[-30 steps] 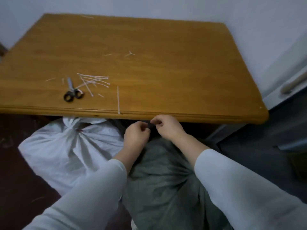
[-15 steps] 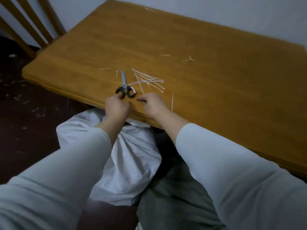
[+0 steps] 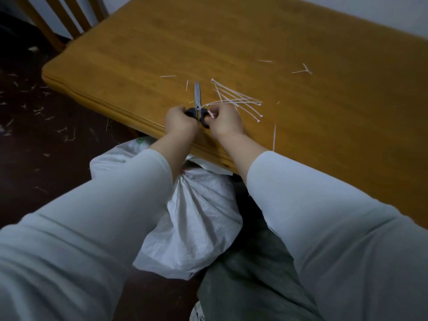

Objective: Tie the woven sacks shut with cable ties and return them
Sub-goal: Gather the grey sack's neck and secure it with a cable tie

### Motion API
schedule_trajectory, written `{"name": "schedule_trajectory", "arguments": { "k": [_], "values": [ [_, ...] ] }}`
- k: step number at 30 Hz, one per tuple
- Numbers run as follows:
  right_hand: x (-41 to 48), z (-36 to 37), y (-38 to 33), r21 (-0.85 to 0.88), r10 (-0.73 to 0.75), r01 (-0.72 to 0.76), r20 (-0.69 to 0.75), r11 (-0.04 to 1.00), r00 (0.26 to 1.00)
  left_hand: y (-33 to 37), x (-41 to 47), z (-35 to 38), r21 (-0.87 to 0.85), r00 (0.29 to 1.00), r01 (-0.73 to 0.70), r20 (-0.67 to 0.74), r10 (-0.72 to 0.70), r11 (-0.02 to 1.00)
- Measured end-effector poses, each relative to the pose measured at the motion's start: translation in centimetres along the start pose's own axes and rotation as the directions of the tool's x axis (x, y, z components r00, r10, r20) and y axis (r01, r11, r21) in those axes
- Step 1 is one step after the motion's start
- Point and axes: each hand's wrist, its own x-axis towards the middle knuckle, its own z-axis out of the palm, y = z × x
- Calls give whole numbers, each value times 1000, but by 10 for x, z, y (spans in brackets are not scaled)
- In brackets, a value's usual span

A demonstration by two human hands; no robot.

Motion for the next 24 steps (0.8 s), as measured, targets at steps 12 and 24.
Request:
{"name": "schedule_trajectory", "arguments": {
  "k": [12, 24],
  "values": [
    [-66, -58, 18, 655, 26, -69, 75, 752, 997, 13, -73, 10, -403, 987, 135, 140, -85, 905],
    [-212, -173, 169, 699, 315, -309, 125, 645, 941, 6, -247, 128, -318, 873, 147, 487, 28, 937]
  ]
}}
